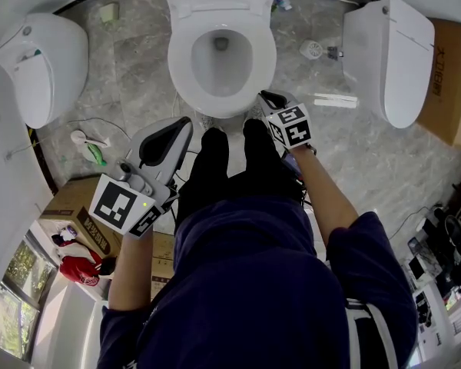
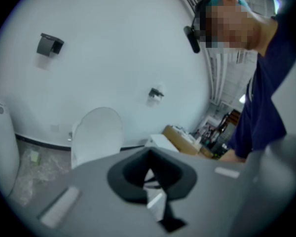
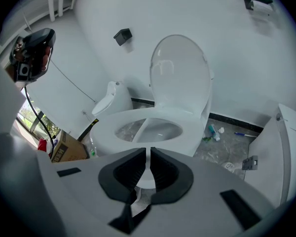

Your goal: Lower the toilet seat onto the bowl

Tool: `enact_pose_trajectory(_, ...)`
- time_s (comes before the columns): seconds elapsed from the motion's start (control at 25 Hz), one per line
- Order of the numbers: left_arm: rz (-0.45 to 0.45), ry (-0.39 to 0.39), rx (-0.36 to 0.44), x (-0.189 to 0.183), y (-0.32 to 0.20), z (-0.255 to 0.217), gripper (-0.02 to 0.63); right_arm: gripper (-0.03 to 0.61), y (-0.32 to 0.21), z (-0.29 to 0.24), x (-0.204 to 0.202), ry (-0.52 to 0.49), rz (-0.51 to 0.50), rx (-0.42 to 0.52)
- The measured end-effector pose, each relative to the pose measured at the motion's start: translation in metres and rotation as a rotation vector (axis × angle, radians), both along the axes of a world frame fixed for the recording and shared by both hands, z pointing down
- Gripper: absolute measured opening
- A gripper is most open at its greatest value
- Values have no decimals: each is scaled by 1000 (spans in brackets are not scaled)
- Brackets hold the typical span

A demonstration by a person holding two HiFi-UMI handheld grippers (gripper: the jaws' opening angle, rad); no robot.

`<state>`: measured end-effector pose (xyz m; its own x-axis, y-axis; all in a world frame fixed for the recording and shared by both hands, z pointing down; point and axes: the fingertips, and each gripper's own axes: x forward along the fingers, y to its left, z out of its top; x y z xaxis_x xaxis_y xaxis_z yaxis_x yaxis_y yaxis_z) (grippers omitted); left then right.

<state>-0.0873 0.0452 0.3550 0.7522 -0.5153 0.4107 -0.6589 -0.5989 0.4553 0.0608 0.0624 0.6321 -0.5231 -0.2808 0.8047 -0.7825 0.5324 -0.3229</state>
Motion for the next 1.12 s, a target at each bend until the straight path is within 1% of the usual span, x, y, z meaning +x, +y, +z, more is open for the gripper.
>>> enact_pose_trajectory(1.12,51,-13,-36,-1,9,19,3,29,26,37,0,12,37,-70)
